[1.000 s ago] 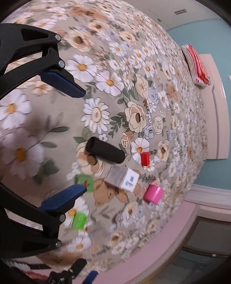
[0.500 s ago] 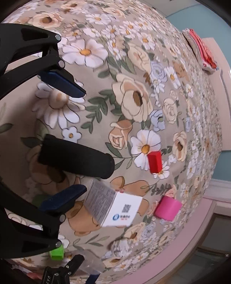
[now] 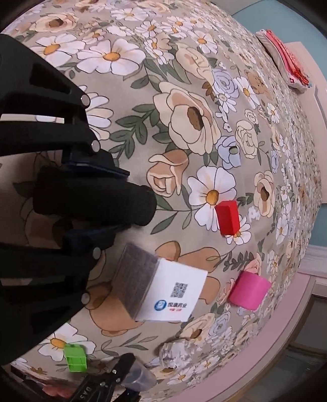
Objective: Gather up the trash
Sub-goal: 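Close the left tool on the black cylinder while the right tool grips the clear cup, then carry the black cylinder and clear cup with both tools over the trash bin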
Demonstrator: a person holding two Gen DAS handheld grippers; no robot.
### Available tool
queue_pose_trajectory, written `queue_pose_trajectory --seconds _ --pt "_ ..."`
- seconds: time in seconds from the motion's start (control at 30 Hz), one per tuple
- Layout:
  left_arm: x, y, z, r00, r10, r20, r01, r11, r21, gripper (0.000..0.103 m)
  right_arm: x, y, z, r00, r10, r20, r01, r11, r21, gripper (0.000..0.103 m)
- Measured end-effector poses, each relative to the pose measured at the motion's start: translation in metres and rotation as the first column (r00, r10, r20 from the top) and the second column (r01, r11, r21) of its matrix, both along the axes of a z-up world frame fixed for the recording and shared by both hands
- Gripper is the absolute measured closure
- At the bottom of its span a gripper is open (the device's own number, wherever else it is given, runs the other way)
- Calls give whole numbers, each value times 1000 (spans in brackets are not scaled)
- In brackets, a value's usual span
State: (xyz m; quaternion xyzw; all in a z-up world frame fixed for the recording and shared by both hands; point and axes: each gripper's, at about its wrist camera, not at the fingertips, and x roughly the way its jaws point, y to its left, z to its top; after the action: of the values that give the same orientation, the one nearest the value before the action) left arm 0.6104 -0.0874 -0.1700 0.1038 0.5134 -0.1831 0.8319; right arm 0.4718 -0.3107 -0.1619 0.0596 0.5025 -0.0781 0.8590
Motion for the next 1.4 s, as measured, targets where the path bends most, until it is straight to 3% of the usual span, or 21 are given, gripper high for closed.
queue_pose_trajectory --seconds 0.33,0.73,1.17,1.4 --pt "-21 14 33 998 61 12 -60 998 -13 69 -24 0 36 998 -1 68 0 1000 19 47" --pt "-89 21 119 987 94 132 -91 996 -25 69 -76 8 112 983 26 182 -27 1000 0 47" --pt "-202 48 213 952 158 261 -145 987 -68 69 -165 25 184 947 87 310 -88 996 -10 46" --pt "-275 65 247 922 214 321 -193 977 -97 69 -220 39 214 916 150 372 -155 988 -16 46"
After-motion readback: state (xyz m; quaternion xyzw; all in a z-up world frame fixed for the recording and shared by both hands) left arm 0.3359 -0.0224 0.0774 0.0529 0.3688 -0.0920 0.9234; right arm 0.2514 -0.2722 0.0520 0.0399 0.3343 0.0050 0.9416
